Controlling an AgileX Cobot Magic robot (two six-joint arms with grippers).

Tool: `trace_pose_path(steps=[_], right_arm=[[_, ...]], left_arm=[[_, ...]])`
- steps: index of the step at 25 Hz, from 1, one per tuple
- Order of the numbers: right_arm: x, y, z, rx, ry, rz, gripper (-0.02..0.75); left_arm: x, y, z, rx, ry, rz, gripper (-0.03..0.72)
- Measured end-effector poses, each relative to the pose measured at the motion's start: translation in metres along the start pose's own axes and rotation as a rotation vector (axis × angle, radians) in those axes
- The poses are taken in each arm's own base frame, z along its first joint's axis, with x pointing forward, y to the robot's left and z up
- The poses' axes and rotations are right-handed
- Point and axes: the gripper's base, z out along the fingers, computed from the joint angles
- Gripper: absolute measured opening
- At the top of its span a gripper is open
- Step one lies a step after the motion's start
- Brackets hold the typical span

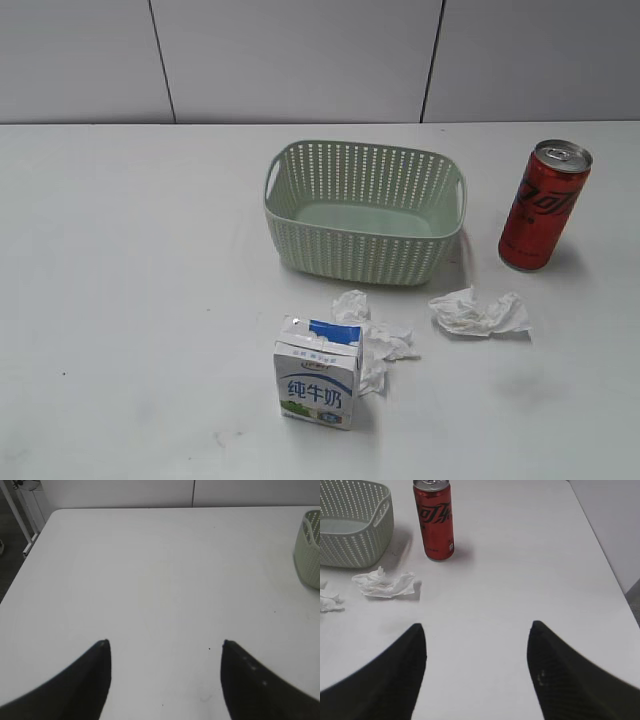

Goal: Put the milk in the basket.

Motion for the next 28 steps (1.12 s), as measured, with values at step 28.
trace_pose_path(steps=[28], right_arm=[[-0.063,-0.006,0.063,-0.036,0.267,-0.111,0.565]], left_arm=[[0.000,0.000,0.000,0.000,0.000,0.000,0.465]])
